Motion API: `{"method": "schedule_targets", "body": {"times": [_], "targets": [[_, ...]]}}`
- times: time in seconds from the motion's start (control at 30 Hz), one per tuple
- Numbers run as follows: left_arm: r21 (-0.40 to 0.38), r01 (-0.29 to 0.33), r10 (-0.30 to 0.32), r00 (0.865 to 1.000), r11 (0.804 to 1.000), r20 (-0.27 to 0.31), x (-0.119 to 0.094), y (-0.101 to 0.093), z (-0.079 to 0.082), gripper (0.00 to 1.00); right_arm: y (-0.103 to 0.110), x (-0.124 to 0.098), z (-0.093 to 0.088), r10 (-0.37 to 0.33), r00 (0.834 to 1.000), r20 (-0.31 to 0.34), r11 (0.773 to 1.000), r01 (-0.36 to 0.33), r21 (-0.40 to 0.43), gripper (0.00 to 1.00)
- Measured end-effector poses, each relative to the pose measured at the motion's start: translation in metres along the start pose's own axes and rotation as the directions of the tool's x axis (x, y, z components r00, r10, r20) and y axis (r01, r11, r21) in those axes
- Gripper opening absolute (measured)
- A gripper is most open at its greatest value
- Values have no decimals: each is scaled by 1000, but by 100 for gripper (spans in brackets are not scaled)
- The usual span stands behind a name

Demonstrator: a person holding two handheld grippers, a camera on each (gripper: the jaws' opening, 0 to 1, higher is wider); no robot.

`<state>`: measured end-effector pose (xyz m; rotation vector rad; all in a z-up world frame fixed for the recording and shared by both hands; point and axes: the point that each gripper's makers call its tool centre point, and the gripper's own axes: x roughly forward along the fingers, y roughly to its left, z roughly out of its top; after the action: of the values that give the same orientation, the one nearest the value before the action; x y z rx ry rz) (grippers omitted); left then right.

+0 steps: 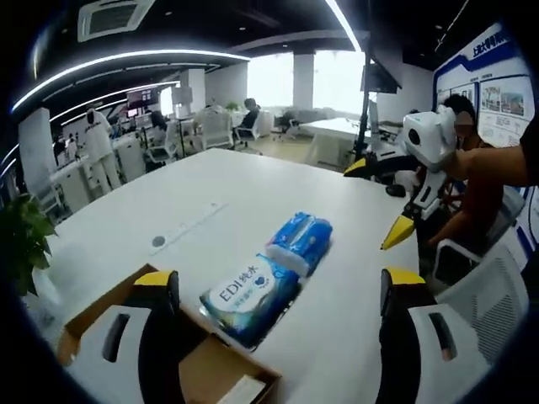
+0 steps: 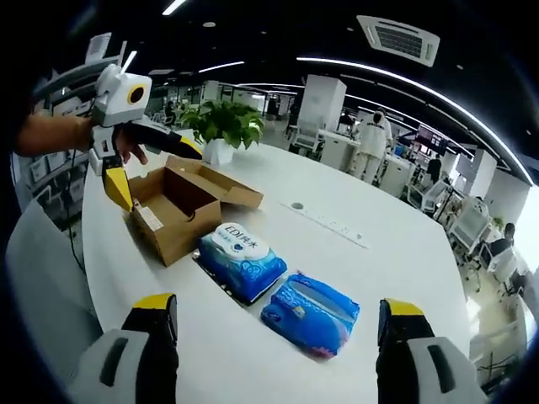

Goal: Operate the shoe box by opening the lid, removing the specified soft item, and placing it in the target area until the item is outside and the box remains undamaged.

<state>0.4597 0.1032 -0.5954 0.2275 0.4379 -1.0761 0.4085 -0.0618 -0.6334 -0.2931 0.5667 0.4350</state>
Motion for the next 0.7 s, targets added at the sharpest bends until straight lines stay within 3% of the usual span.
{"method": "schedule_targets", "body": {"times": [0.3,0.7], "targets": [[-21,-35,36,999,999,23,-31,9,-5,99,14,-3,7,-3,1000,18,1000,3,6,99],[-63,-94,97,994,994,45,-77,22,-26,99,38,-6,15,16,999,35,1000,-15,-22,98]]}}
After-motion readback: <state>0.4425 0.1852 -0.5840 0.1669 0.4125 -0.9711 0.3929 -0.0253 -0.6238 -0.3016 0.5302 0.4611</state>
